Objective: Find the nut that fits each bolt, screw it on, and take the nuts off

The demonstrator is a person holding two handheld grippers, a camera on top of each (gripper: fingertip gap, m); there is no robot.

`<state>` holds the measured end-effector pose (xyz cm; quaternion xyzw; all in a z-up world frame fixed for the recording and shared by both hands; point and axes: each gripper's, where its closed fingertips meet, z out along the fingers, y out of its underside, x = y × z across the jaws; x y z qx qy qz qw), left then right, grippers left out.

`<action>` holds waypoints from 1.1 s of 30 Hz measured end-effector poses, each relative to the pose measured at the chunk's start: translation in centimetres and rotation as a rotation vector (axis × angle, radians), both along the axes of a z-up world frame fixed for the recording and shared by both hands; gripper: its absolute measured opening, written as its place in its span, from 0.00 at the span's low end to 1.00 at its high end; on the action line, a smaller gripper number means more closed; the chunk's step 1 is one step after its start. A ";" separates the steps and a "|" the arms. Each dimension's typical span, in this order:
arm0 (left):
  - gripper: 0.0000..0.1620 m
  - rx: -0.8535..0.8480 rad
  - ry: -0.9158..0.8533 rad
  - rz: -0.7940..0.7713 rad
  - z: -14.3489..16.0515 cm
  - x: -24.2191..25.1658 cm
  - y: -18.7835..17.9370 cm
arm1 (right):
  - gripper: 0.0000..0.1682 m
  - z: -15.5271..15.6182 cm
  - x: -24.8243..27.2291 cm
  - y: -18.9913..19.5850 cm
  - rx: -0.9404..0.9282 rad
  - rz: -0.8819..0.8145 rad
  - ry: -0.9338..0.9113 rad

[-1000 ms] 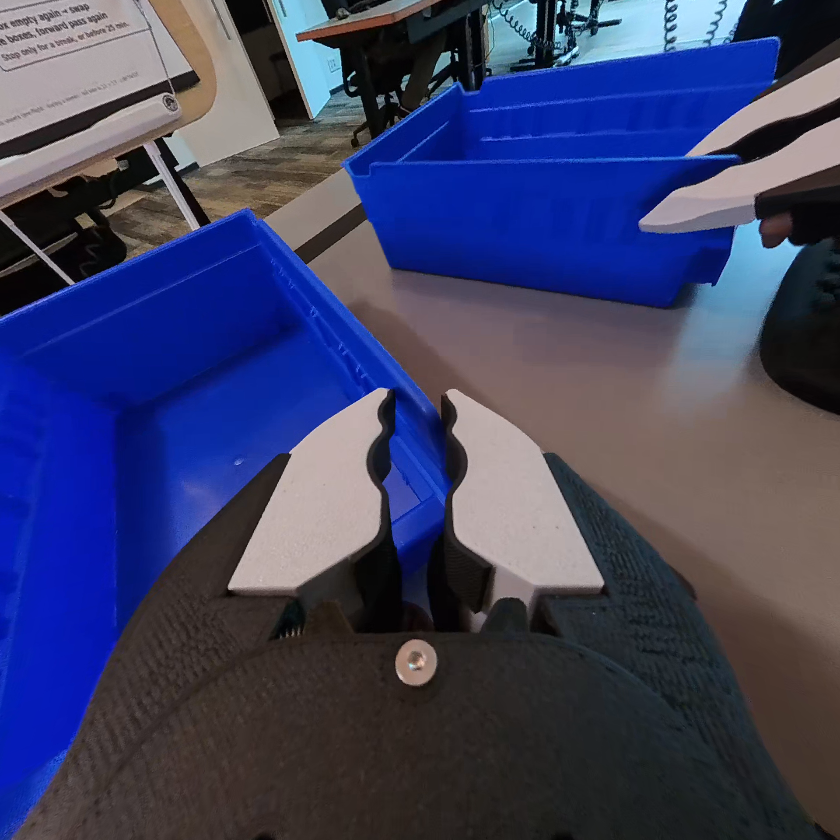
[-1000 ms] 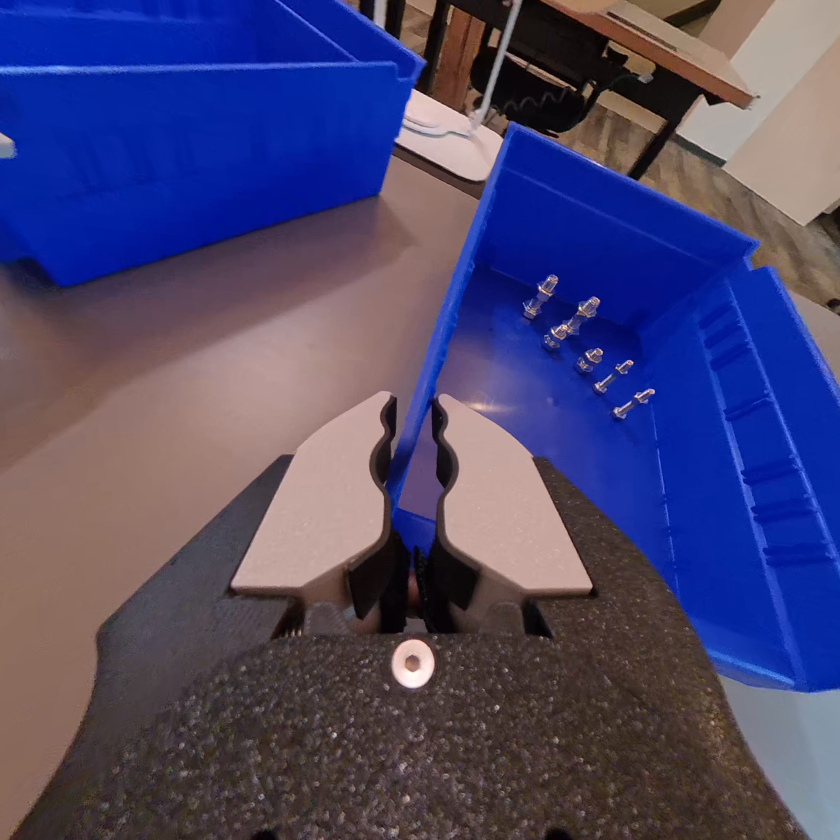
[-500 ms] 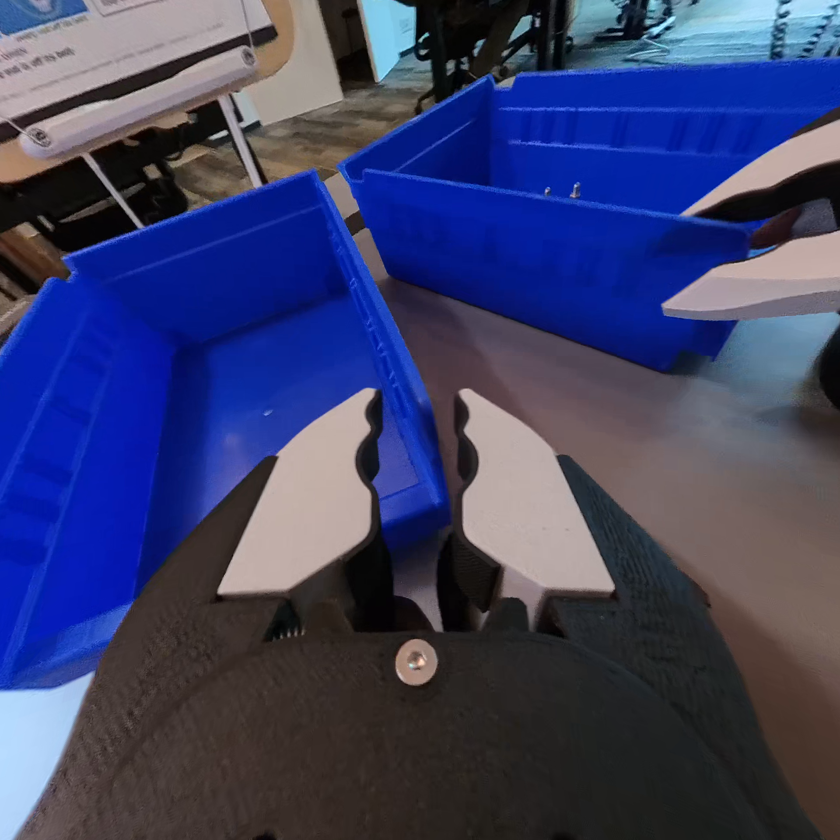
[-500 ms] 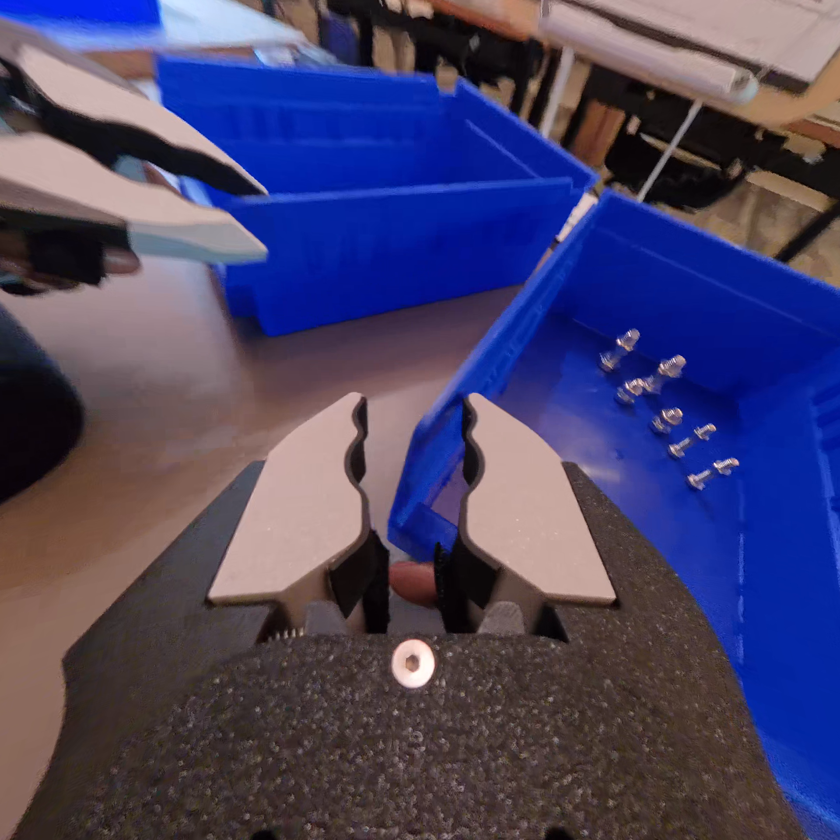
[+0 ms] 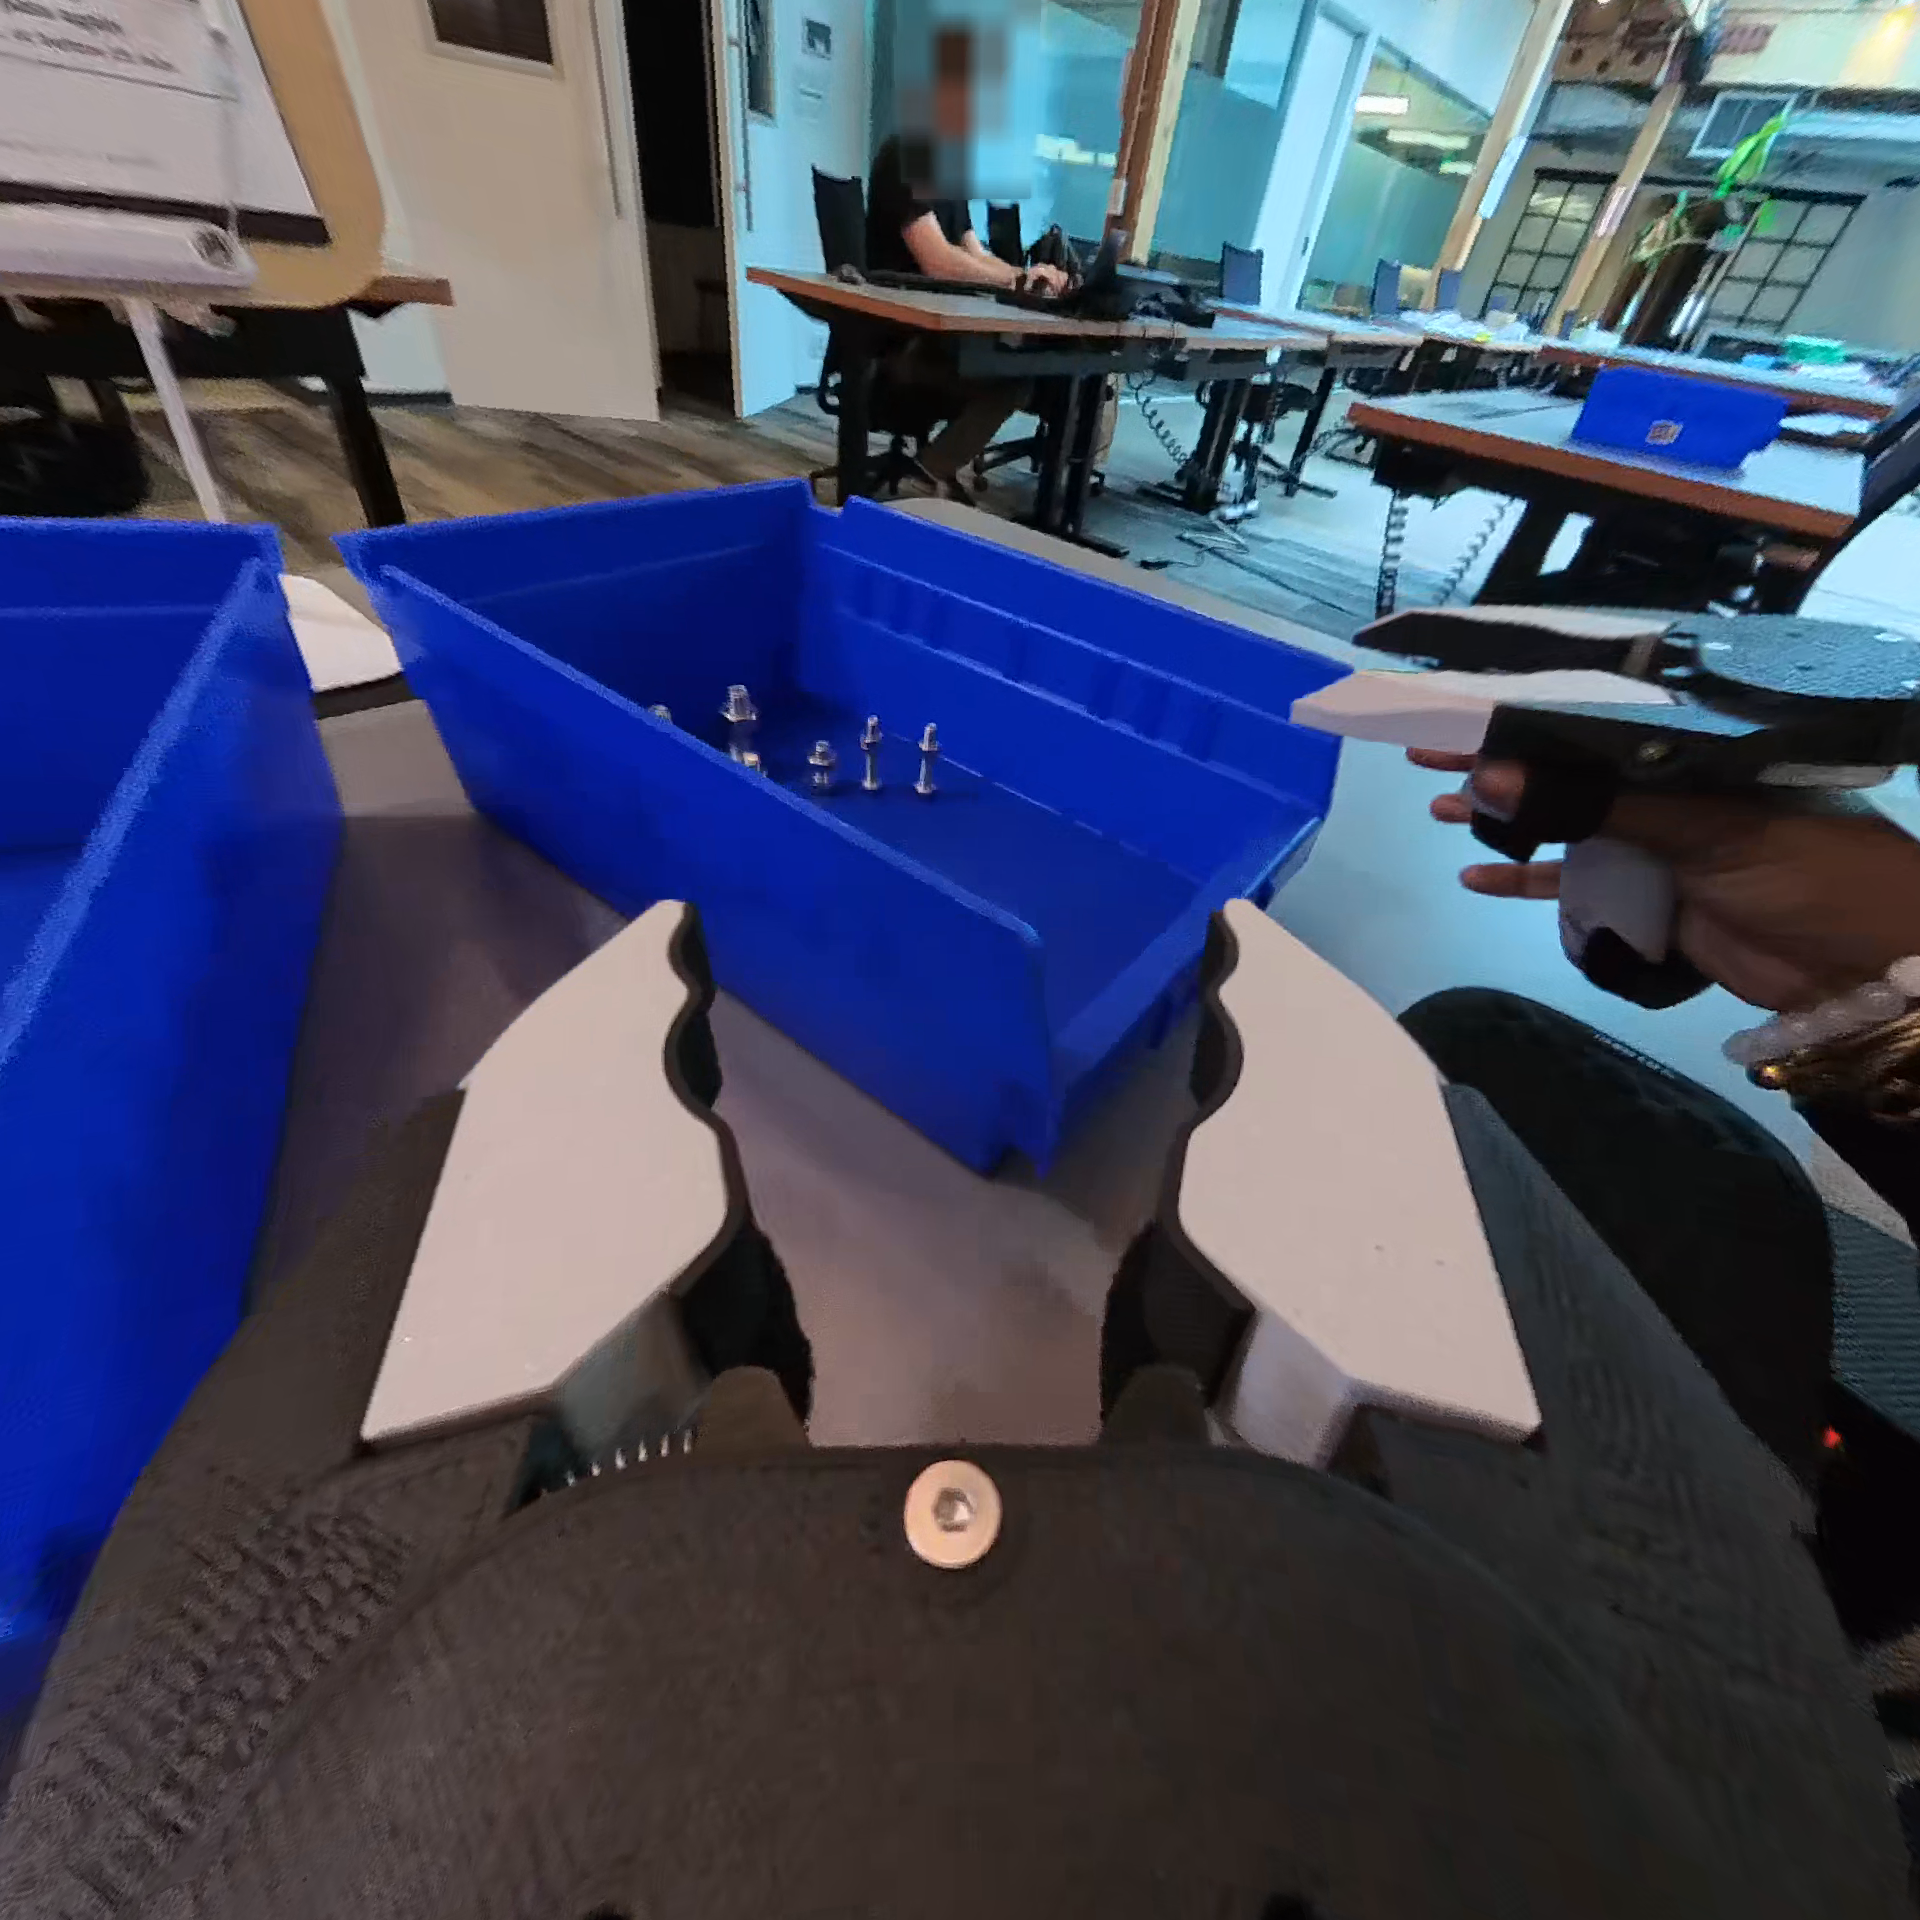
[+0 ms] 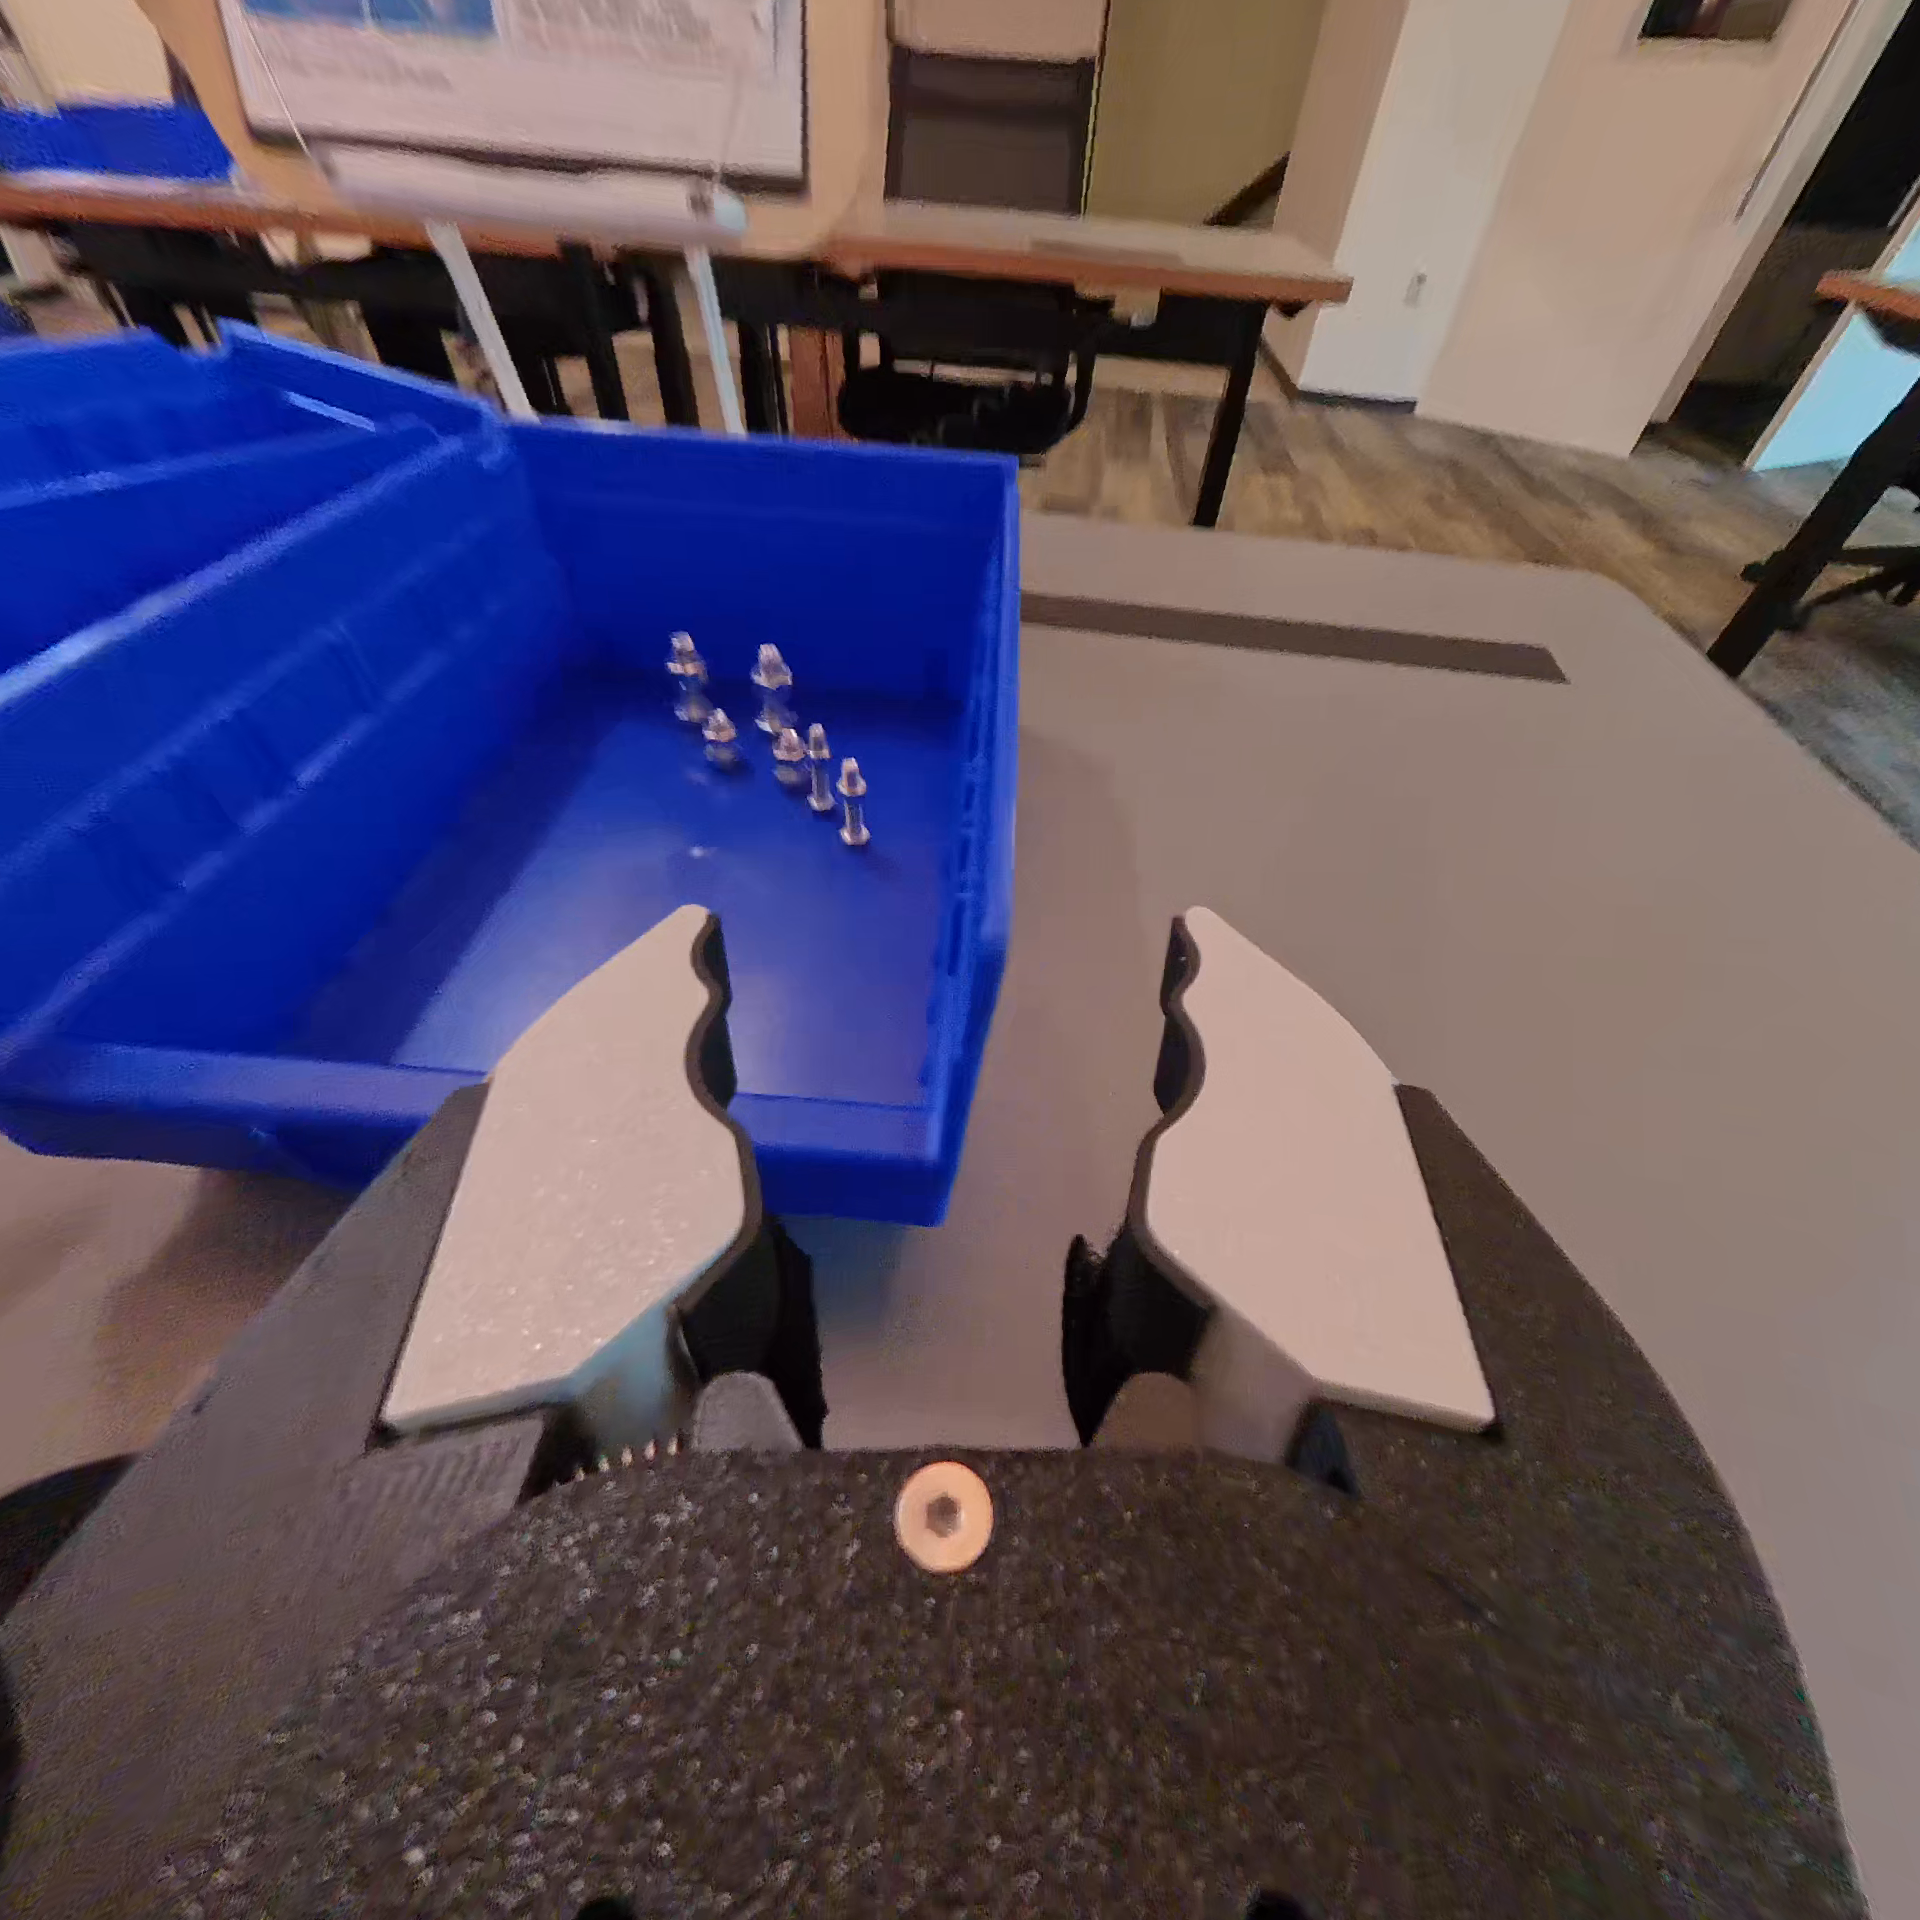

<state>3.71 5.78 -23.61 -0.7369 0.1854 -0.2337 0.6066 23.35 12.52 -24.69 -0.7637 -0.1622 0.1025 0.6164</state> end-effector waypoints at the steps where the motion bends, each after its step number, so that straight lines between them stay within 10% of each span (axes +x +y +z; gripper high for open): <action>1: 0.56 -0.020 0.018 -0.002 -0.5 0.1 0.4 | 0.49 -0.8 0.1 0.5 -0.023 0.010 -0.014; 7: 0.61 -0.145 0.052 0.011 -3.5 1.1 2.5 | 0.38 -3.9 -1.3 2.5 -0.118 0.079 -0.063; 13: 0.57 -0.137 0.184 0.034 -4.9 2.6 4.1 | 0.06 -4.1 -1.7 2.3 -0.134 0.064 -0.215; 21: 0.23 -0.105 0.366 0.240 -5.3 -1.5 5.4 | 0.05 -3.8 -3.0 0.2 -0.149 -0.041 -0.314; 33: 0.07 -0.014 0.309 0.336 1.1 -4.4 5.7 | 0.06 0.9 -5.1 -1.6 -0.036 -0.091 -0.427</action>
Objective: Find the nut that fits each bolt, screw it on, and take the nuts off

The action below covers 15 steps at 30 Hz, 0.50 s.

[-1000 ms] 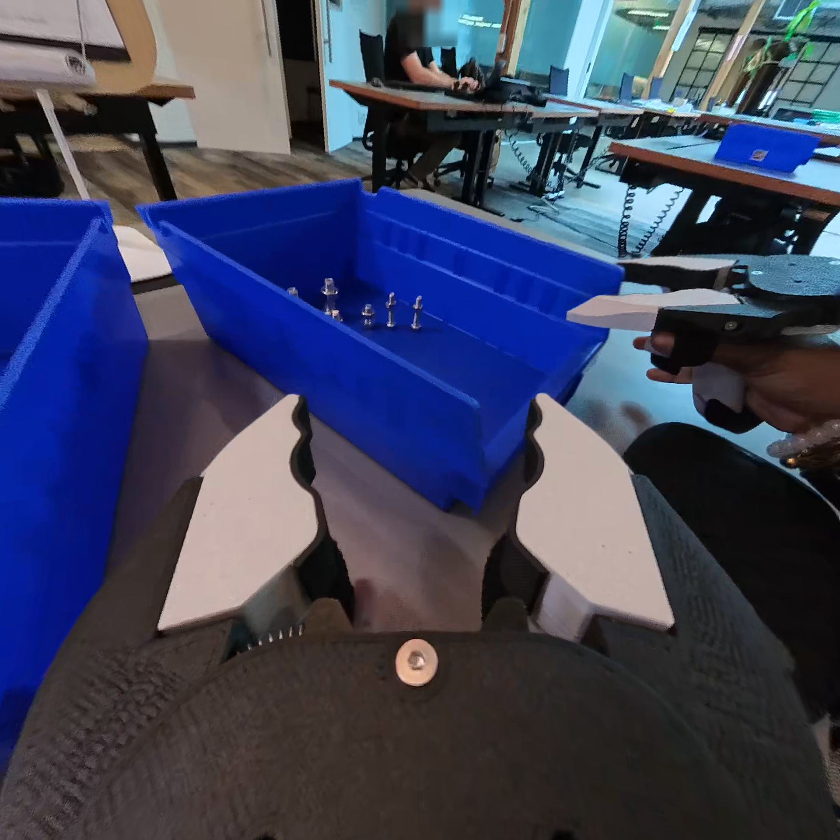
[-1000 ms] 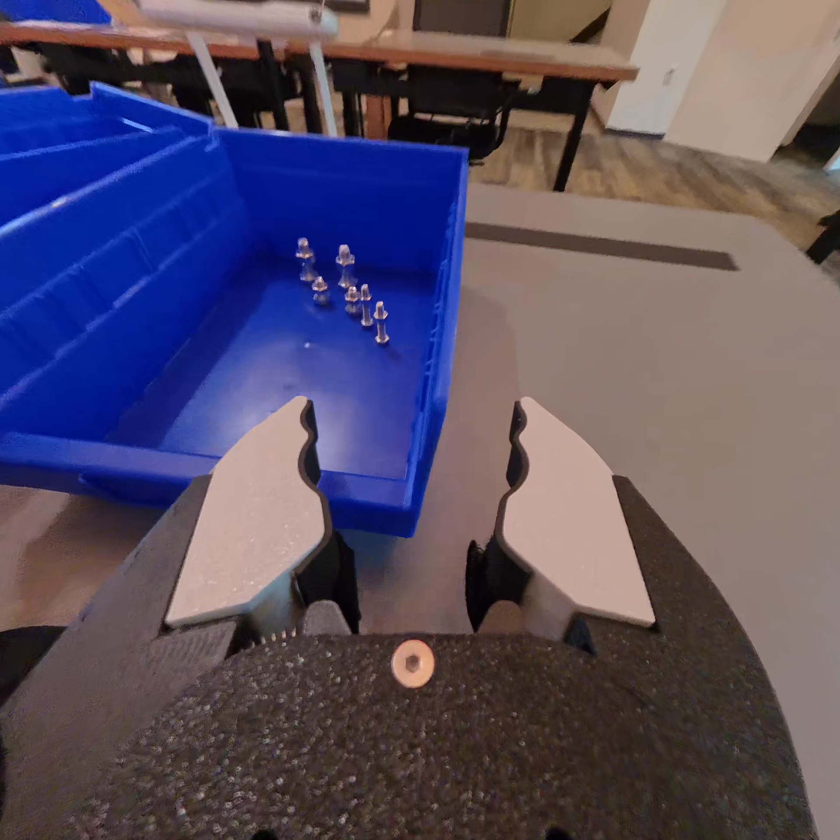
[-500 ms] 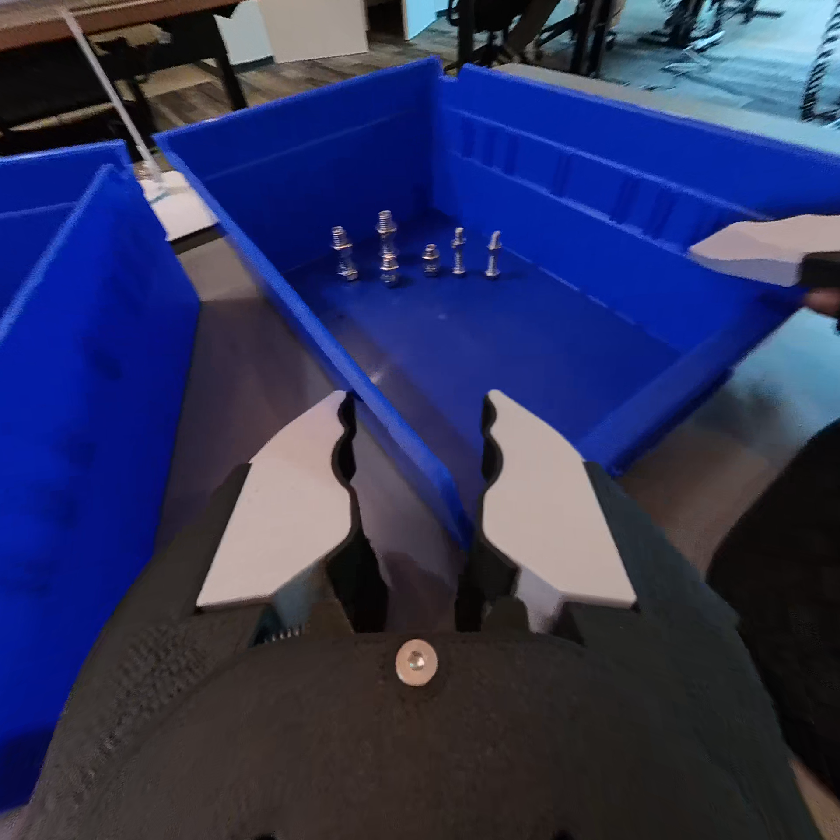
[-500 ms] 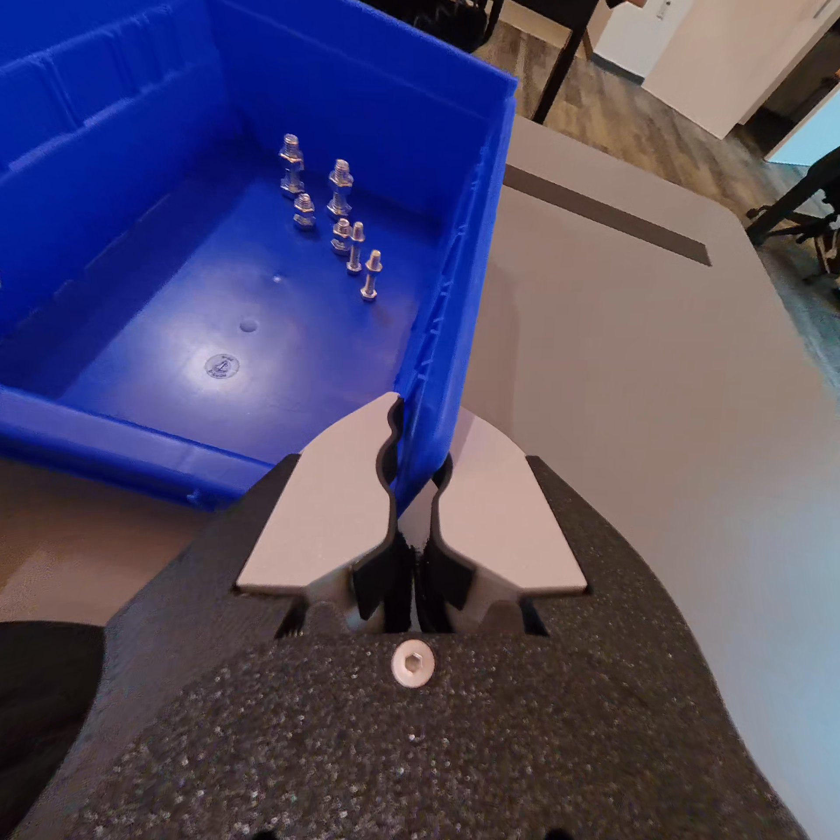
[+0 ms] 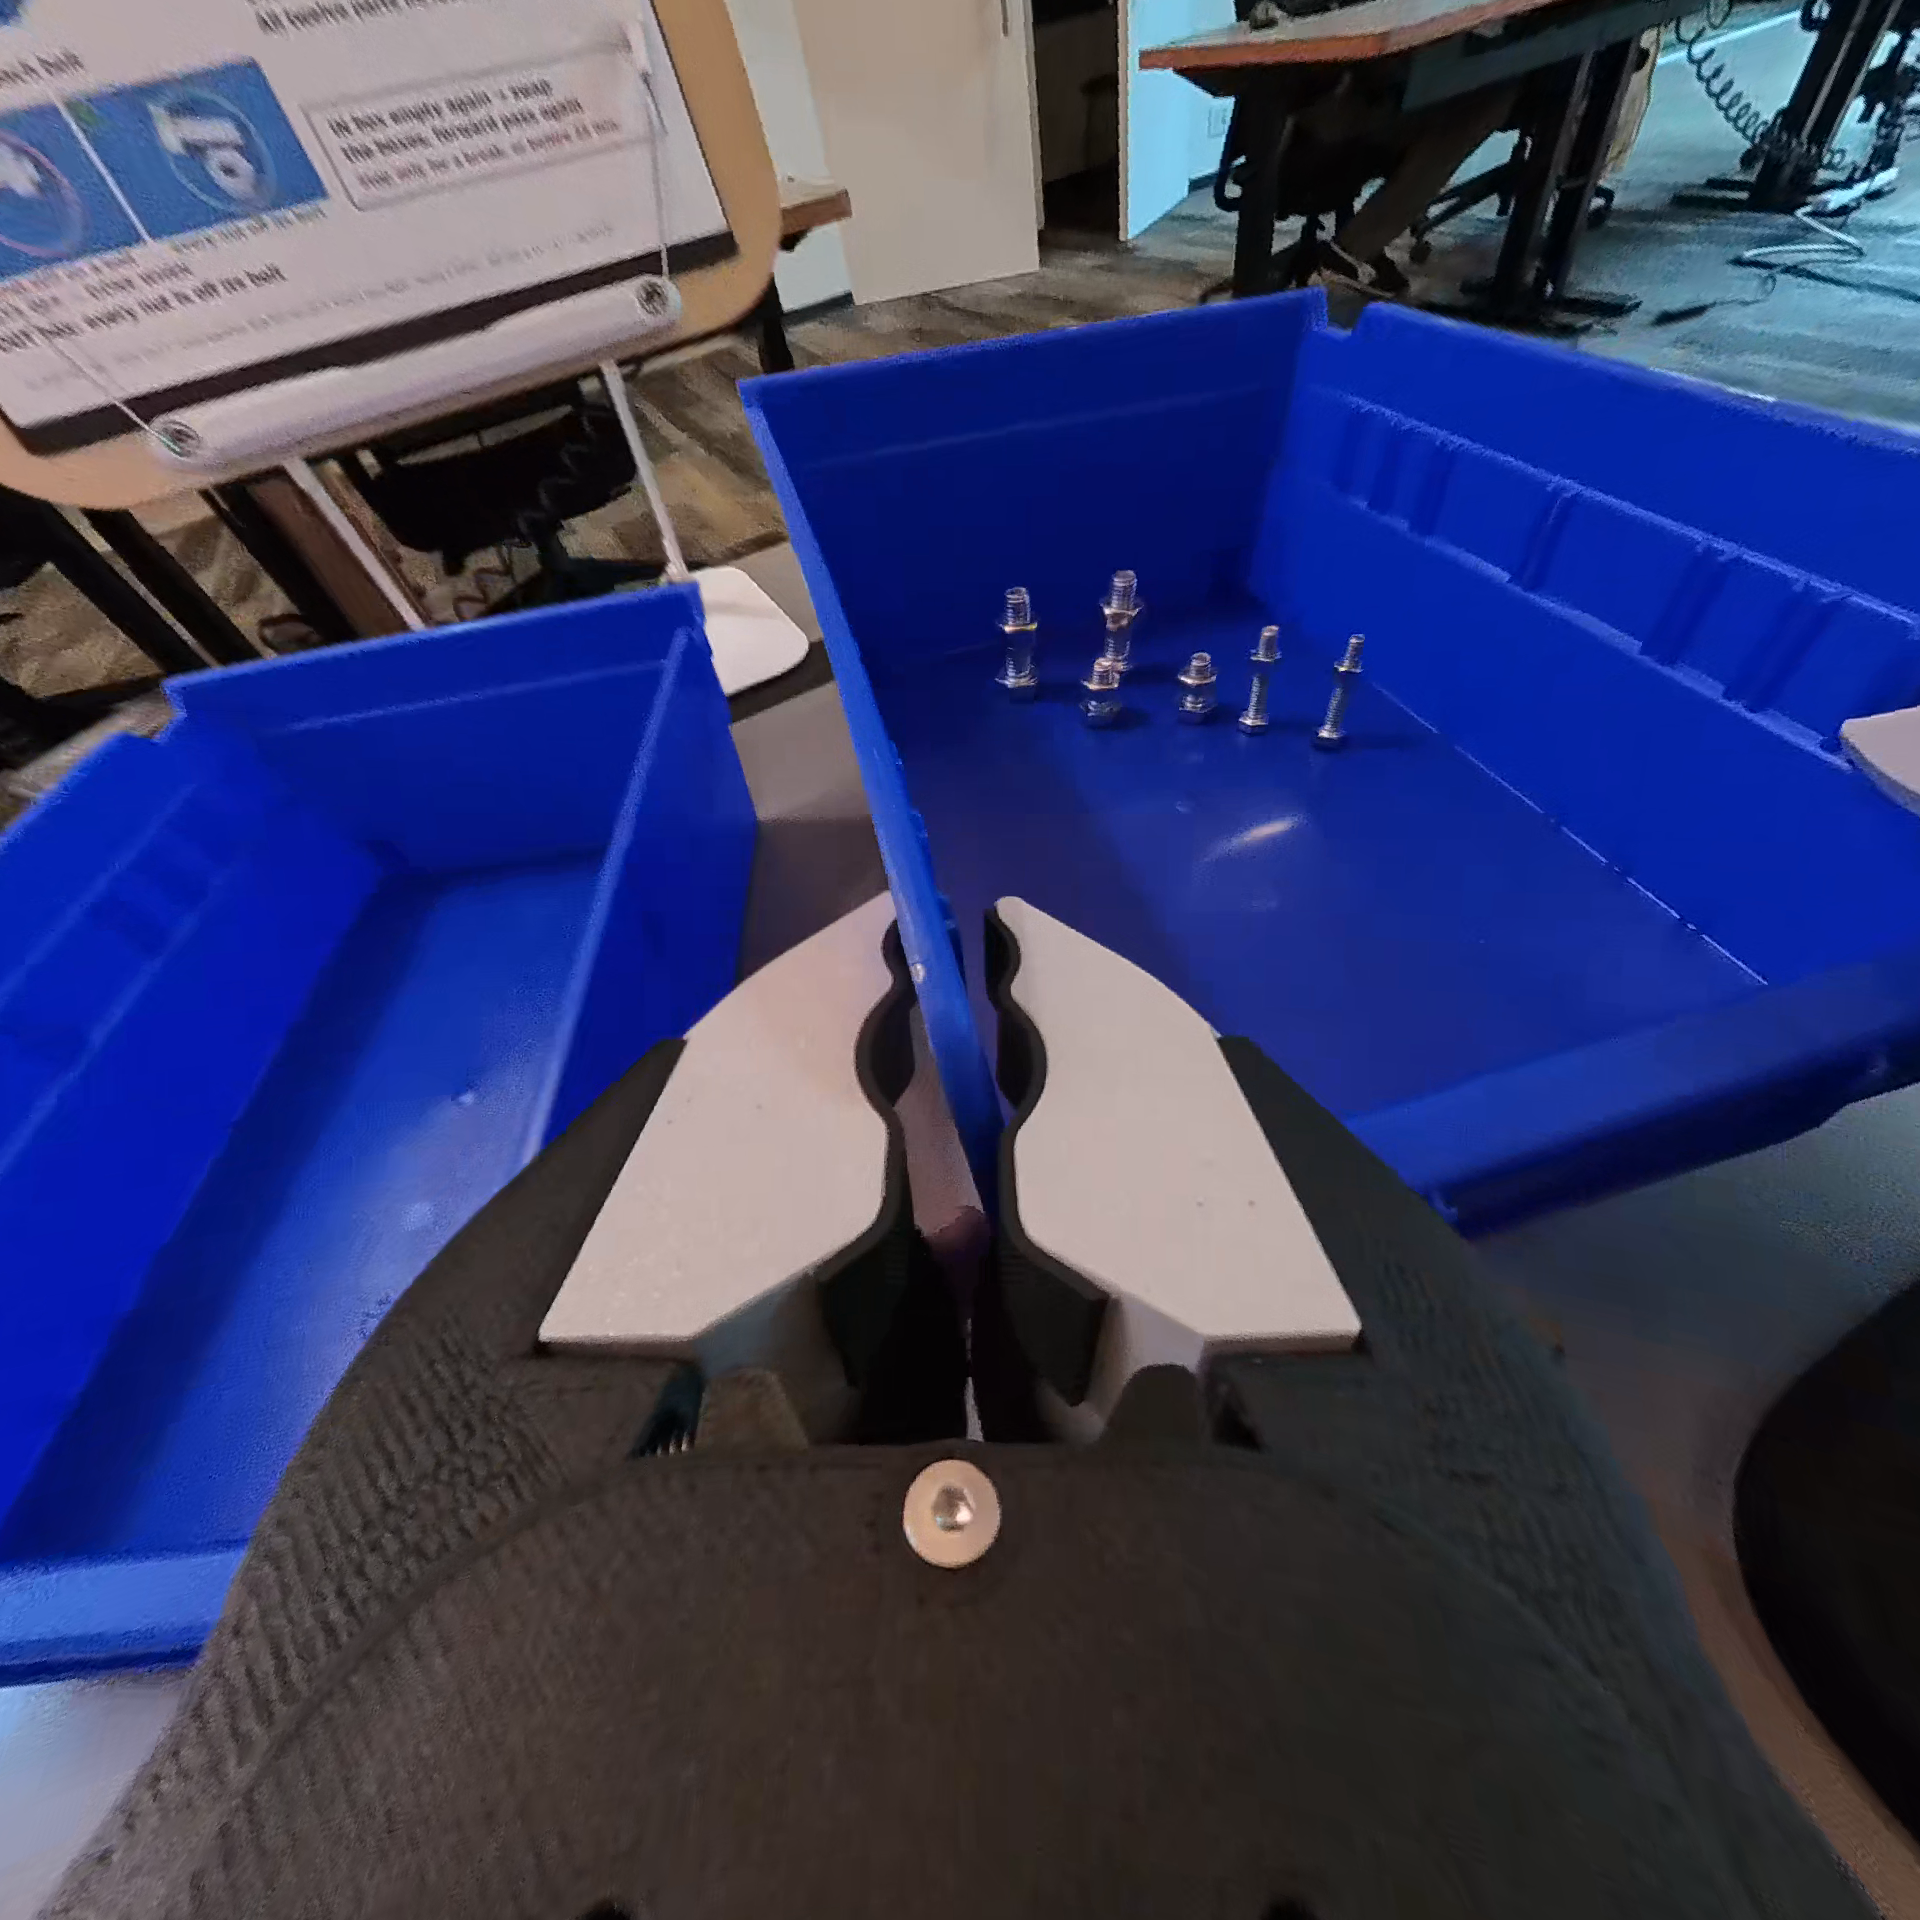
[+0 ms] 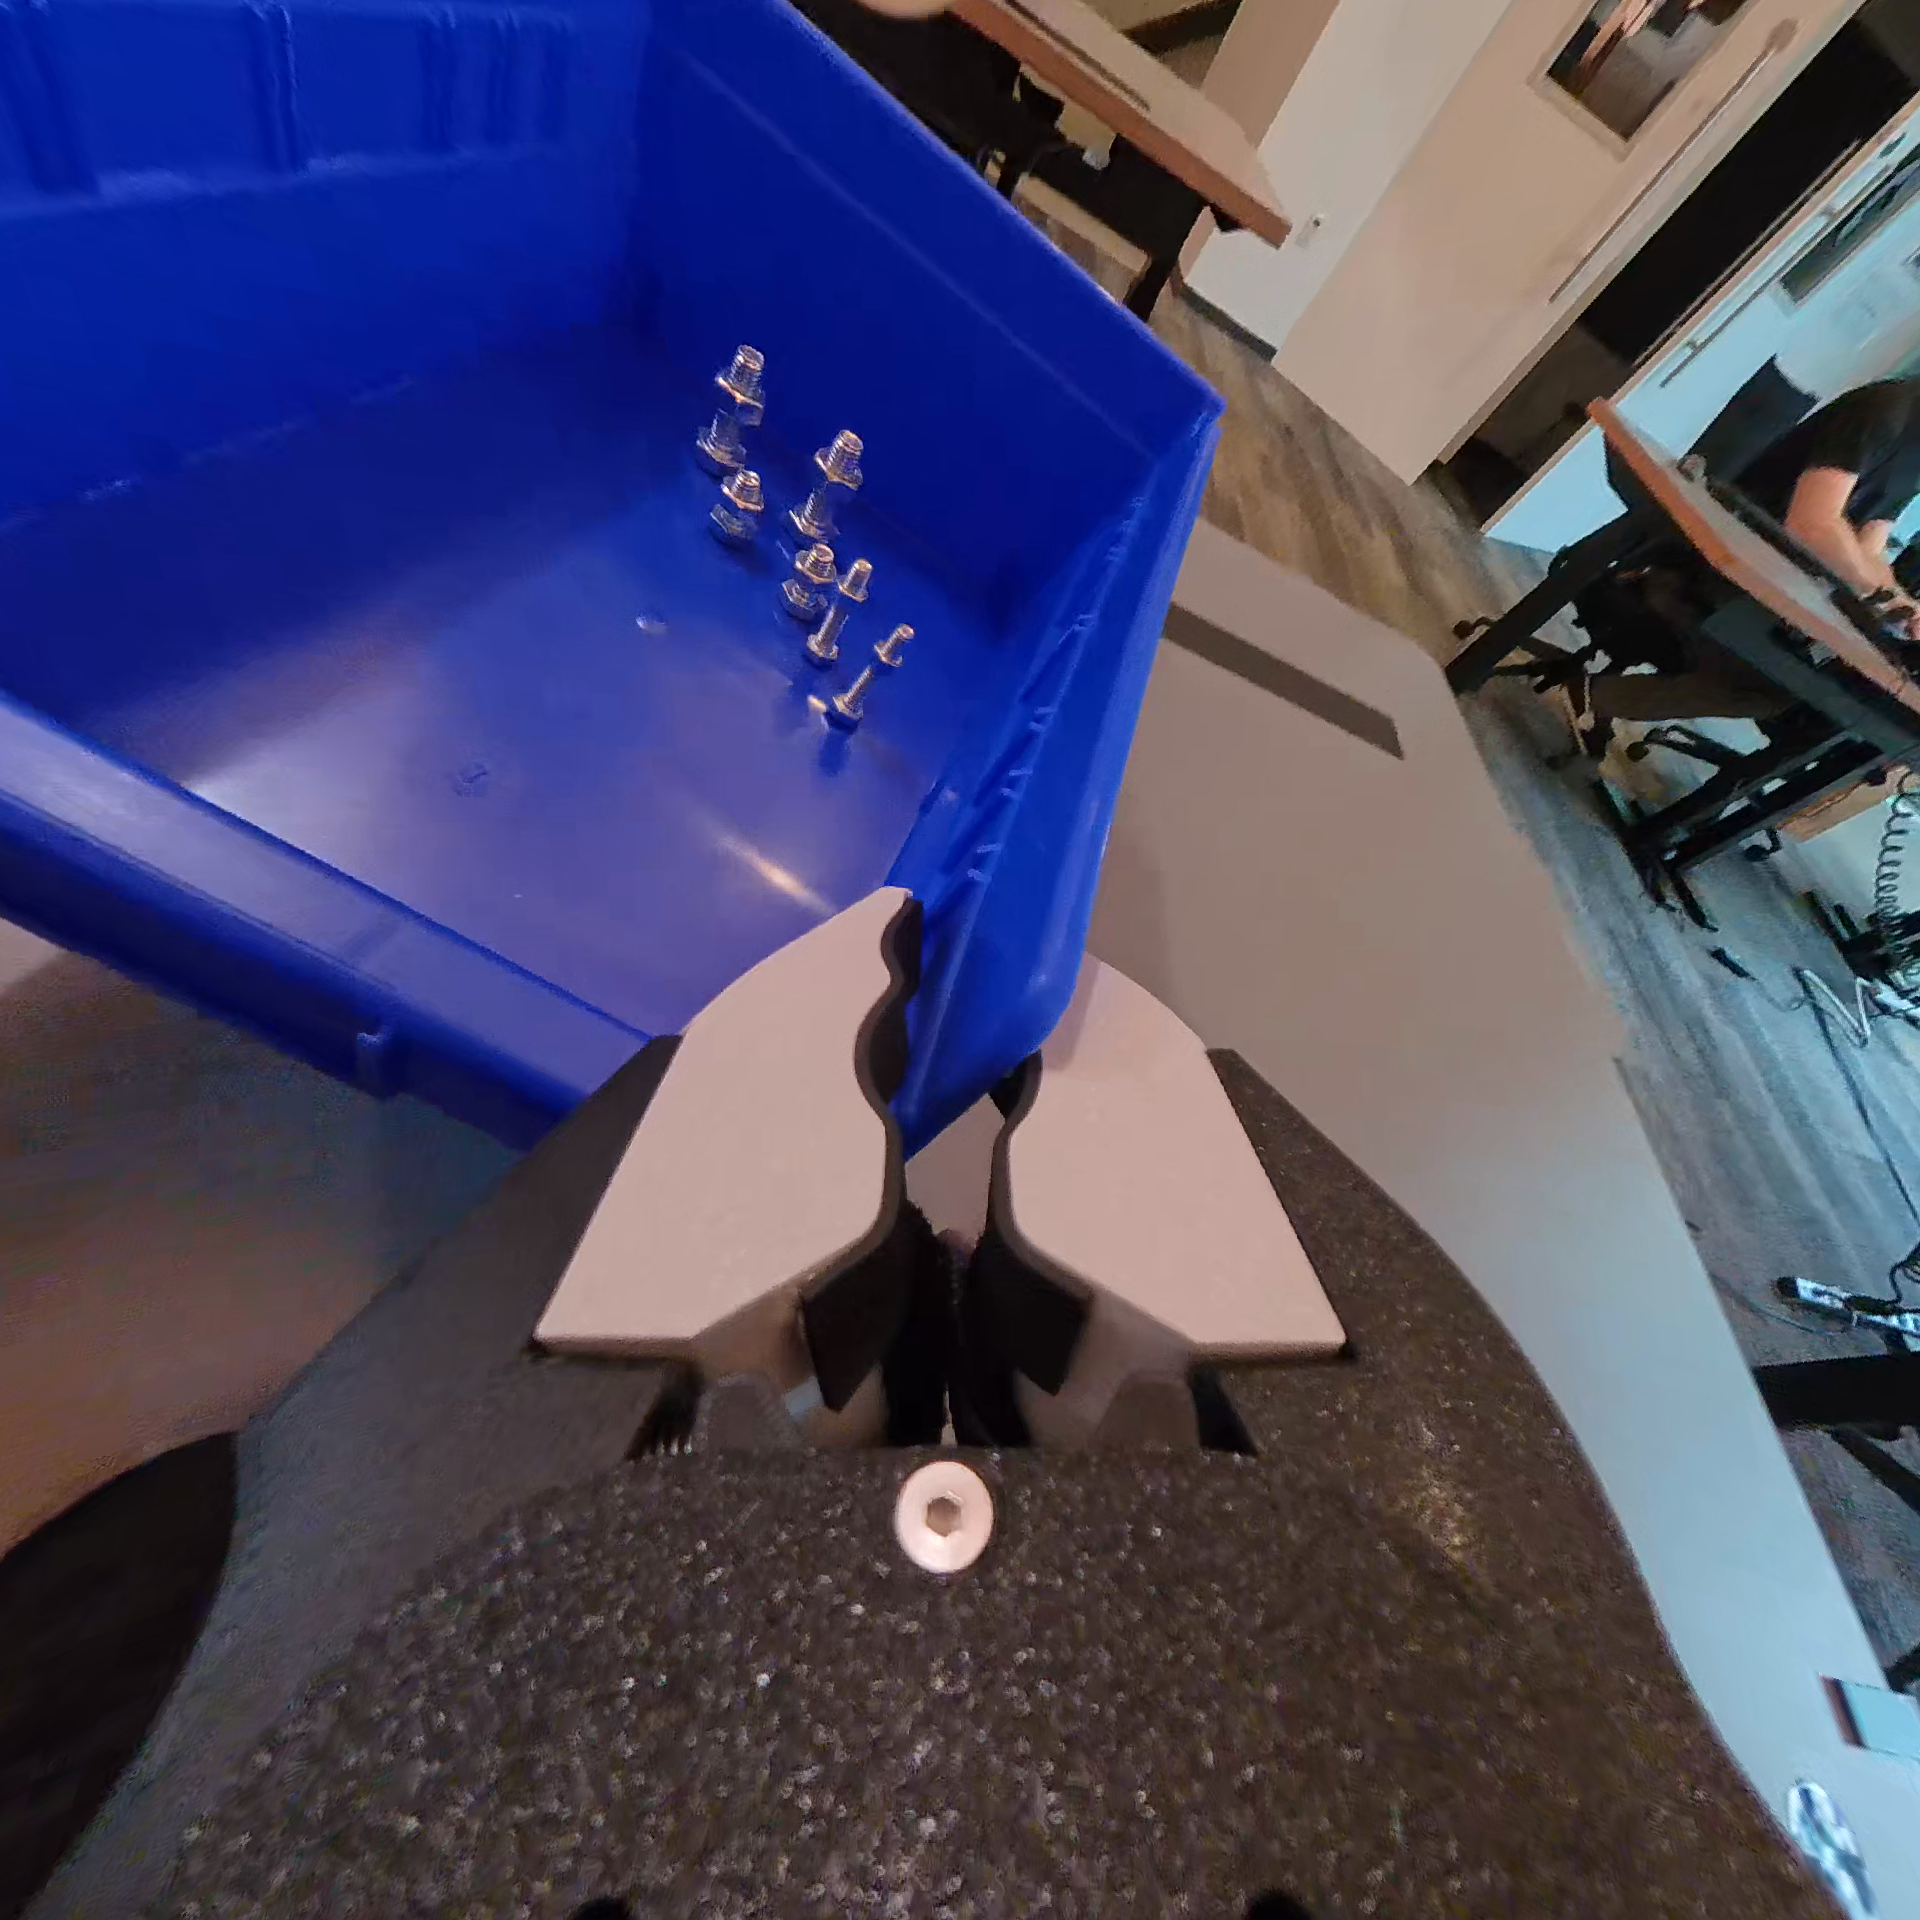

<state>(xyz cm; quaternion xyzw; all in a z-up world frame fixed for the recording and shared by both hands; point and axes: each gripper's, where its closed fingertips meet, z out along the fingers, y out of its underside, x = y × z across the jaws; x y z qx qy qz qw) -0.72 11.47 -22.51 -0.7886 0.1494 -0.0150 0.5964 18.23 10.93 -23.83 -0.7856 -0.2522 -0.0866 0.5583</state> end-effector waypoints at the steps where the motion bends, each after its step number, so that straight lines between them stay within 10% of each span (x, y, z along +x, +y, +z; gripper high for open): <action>1: 0.06 0.006 -0.004 0.005 0.7 -0.4 0.0 | 0.06 0.8 -0.4 0.0 0.007 0.004 -0.002; 15: 0.05 0.069 -0.026 0.187 8.5 -11.3 -2.2 | 0.07 9.2 -11.6 0.7 0.071 0.187 0.047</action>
